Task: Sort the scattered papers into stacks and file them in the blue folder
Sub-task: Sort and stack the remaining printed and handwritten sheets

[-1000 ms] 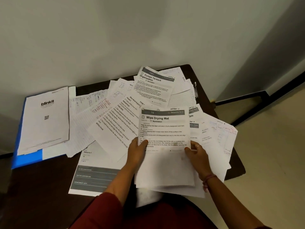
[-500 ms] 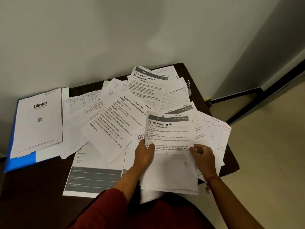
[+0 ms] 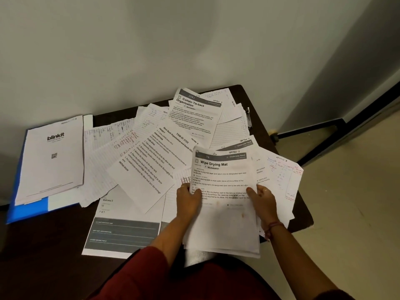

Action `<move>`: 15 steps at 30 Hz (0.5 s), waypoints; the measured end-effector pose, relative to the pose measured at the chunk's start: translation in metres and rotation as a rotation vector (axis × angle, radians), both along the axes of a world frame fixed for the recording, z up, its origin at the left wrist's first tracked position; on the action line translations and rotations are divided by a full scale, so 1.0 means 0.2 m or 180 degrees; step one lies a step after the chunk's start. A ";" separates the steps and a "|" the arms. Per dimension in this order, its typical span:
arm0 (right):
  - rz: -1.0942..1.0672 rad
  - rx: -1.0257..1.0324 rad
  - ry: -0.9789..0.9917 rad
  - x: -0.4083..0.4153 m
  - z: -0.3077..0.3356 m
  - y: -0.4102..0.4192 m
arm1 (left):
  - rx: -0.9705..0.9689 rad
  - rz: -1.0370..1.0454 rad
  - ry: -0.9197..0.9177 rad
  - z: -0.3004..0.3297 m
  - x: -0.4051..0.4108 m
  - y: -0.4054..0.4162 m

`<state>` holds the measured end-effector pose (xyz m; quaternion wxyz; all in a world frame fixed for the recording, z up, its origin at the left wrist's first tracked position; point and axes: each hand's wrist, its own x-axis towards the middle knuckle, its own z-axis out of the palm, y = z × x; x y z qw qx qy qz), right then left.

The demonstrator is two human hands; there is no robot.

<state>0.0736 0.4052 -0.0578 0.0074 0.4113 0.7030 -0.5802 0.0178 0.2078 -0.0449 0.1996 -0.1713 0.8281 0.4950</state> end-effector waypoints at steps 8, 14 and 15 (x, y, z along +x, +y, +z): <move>0.0337 -0.0364 0.0221 -0.07 0.05 -0.05 | 0.0689 0.0623 -0.0203 0.07 -0.01 -0.05; 0.0387 -0.0748 0.0463 -0.17 0.15 -0.07 | 0.1758 0.0513 -0.0683 0.20 -0.07 -0.14; 0.0422 -0.0799 0.0539 -0.20 0.18 -0.08 | 0.1779 0.0420 -0.0605 0.22 -0.08 -0.16</move>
